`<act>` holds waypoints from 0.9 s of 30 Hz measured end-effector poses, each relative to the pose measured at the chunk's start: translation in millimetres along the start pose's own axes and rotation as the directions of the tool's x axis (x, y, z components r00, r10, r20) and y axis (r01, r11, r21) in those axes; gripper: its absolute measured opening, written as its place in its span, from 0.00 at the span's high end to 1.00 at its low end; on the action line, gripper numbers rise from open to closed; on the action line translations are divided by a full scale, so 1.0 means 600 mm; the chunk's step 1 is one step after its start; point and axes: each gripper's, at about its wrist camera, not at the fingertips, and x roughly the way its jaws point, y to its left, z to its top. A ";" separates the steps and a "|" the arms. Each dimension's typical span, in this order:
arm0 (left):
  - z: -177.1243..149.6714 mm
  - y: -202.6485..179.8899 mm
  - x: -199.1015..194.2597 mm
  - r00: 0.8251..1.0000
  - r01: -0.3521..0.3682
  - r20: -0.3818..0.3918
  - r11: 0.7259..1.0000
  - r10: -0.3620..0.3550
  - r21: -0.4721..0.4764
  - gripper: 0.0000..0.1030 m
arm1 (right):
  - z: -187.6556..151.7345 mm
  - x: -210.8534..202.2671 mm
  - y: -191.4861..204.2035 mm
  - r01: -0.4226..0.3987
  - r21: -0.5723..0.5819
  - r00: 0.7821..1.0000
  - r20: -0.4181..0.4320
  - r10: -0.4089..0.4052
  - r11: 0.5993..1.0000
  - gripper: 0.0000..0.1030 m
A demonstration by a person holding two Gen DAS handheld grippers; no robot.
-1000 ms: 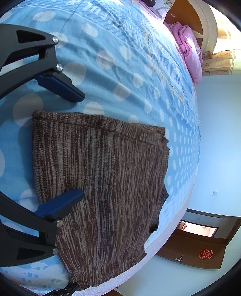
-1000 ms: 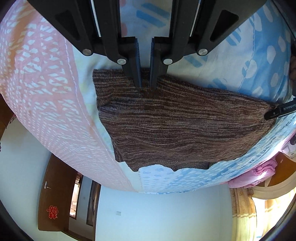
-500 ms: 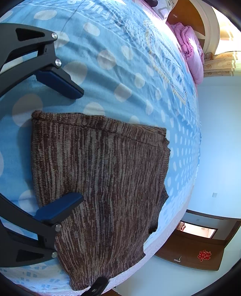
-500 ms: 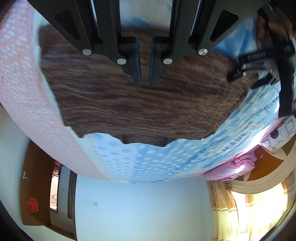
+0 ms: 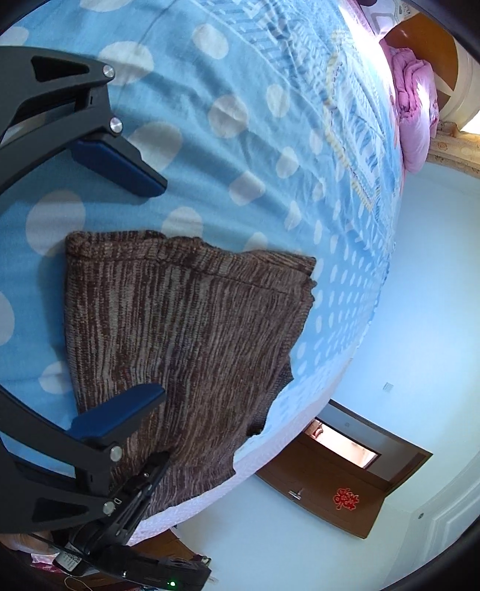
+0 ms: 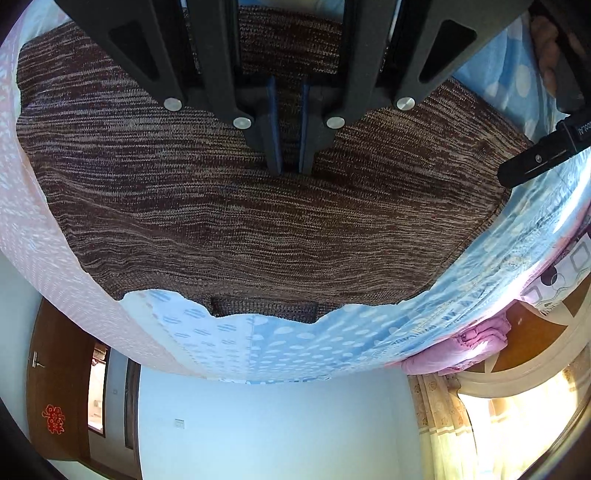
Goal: Fold small clothes
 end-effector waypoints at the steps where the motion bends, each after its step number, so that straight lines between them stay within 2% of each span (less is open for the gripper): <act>1: 0.000 -0.002 -0.001 1.000 -0.001 -0.007 1.000 0.001 -0.007 0.05 | -0.005 0.001 -0.002 0.001 -0.002 1.000 0.002 -0.001 1.000 0.91; 5: -0.014 0.000 -0.020 1.000 0.006 -0.015 0.996 -0.008 -0.093 0.09 | -0.006 0.000 -0.003 -0.001 -0.001 1.000 0.006 0.001 1.000 0.91; 9: -0.053 0.003 -0.070 1.000 -0.023 0.003 0.983 0.024 -0.181 0.12 | -0.008 0.000 -0.007 -0.014 0.012 1.000 0.009 0.014 1.000 0.91; 13: -0.073 -0.003 -0.075 0.999 0.038 -0.011 0.974 -0.041 -0.224 0.11 | -0.009 0.000 -0.008 -0.015 0.012 1.000 0.011 0.015 1.000 0.91; 18: -0.035 0.013 -0.037 0.996 0.092 0.023 0.959 -0.089 -0.269 0.01 | -0.009 -0.001 -0.011 -0.024 0.021 1.000 0.012 0.024 0.999 0.91; 21: -0.007 0.019 -0.010 0.995 0.096 0.039 0.960 -0.088 -0.265 0.01 | -0.009 -0.001 -0.012 -0.025 0.020 1.000 0.013 0.025 0.999 0.91; 24: 0.021 0.022 0.016 0.992 0.130 0.031 0.959 -0.126 -0.253 0.00 | -0.009 -0.001 -0.012 -0.025 0.020 1.000 0.013 0.025 0.999 0.91; 25: 0.031 0.026 0.026 0.987 0.162 0.028 0.951 -0.160 -0.263 0.00 | -0.009 -0.001 -0.012 -0.026 0.021 1.000 0.013 0.026 0.999 0.91; 27: 0.043 0.034 0.037 0.982 0.189 0.040 0.938 -0.185 -0.291 0.01 | -0.008 -0.001 -0.013 -0.029 0.024 0.999 0.014 0.029 0.999 0.91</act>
